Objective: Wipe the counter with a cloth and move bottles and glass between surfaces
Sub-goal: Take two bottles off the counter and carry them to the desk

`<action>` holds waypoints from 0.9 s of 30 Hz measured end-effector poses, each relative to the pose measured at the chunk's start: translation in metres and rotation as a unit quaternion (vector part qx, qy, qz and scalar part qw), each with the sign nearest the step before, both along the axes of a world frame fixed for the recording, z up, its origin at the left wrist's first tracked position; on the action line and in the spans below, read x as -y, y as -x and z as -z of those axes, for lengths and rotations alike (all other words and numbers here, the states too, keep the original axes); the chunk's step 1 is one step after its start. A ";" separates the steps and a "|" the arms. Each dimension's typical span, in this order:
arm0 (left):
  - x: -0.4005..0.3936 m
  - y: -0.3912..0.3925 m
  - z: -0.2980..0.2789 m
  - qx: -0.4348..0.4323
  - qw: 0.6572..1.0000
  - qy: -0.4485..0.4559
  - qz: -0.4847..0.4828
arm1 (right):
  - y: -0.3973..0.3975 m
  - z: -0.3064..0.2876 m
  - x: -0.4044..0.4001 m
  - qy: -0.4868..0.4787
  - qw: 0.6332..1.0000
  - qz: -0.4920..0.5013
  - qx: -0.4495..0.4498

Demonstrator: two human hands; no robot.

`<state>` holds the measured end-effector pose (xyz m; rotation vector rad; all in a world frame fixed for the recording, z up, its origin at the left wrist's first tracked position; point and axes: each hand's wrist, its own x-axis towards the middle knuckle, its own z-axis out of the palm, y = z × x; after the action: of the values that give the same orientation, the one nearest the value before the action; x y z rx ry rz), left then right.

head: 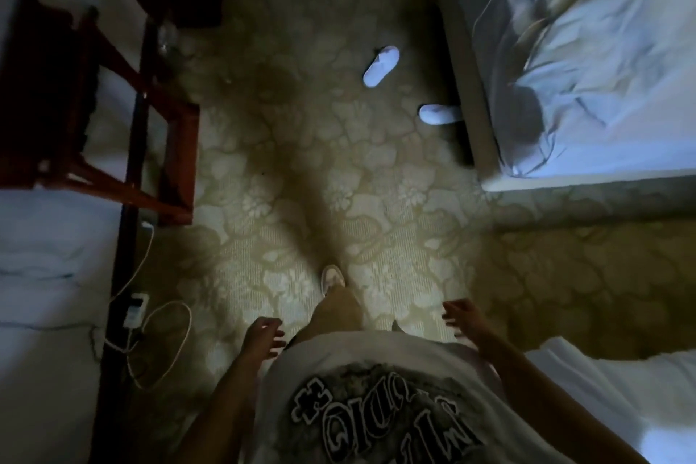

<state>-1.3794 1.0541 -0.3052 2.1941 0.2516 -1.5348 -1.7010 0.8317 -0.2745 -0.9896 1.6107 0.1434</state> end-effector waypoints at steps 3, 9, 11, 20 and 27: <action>0.108 -0.076 -0.020 0.037 0.995 0.082 0.050 | -0.025 -0.005 0.037 -0.004 0.997 0.071 -0.022; 0.269 -0.187 -0.041 0.074 0.970 0.189 0.134 | -0.111 0.001 0.132 0.008 0.999 0.050 -0.004; 0.301 -0.213 -0.038 0.057 0.972 0.179 0.142 | -0.147 0.014 0.168 0.005 0.999 0.041 -0.014; 0.353 -0.331 -0.005 0.011 0.998 0.017 -0.059 | -0.382 0.006 0.399 -0.004 0.998 -0.058 0.029; 0.437 -0.433 -0.004 -0.008 0.993 0.007 -0.121 | -0.565 -0.030 0.583 0.056 0.987 -0.120 0.093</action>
<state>-0.9468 0.6172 -0.3013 2.0549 0.4915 -1.4168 -1.1357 0.2491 -0.2449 -1.2463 1.3386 0.1206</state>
